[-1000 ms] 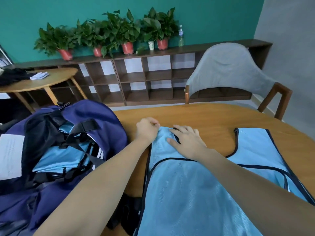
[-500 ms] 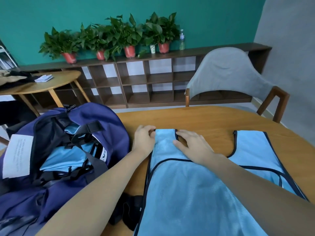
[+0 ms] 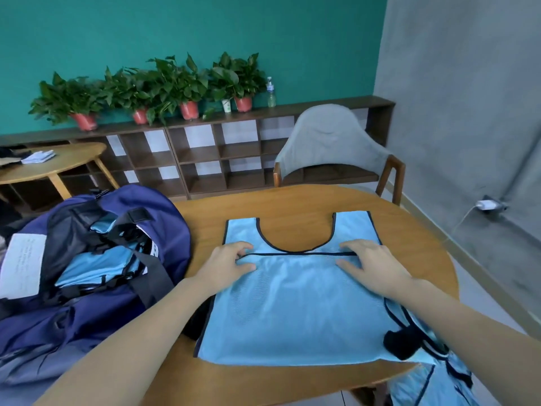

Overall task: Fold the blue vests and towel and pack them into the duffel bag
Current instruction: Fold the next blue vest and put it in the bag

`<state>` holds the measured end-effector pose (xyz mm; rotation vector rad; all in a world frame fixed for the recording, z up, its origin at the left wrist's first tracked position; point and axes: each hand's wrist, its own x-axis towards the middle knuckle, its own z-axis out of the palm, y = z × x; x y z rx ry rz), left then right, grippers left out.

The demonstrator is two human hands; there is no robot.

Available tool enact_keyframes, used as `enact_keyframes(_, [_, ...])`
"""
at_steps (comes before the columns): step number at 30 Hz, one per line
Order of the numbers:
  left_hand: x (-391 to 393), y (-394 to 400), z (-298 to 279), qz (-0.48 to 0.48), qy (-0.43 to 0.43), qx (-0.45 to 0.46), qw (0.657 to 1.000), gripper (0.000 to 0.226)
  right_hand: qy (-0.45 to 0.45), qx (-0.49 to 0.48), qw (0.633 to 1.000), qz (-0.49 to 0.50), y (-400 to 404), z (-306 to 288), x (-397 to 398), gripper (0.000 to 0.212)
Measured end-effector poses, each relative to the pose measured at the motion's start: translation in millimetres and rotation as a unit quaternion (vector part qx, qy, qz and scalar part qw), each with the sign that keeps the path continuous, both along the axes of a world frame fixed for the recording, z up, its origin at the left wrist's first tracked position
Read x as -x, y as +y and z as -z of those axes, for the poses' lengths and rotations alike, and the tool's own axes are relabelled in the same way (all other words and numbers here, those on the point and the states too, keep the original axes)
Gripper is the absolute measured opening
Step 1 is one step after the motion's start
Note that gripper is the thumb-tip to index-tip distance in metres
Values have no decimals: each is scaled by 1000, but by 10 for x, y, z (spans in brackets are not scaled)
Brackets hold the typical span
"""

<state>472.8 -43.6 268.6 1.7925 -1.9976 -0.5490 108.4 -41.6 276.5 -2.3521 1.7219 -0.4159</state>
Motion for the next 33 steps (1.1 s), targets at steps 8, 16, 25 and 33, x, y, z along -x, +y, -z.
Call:
enact_keyframes(8, [-59,-76,-50,-46,-53,-62,996,53,-47,-69,992,91,36,-33,517,56])
enact_keyframes(16, [-132,-122,-69,-80,-11,-66,995,12,-178,-93,973,111,-48,-33,531,28])
enact_keyframes(25, [-81,-56,-79,-66,-30,-20,997,15,-224,-72,967,101,6,-65,601,13])
enact_keyframes(33, [-57,-1,-154,-42,-22,-34,998,18,-217,-71,970,78,88,-103,640,10])
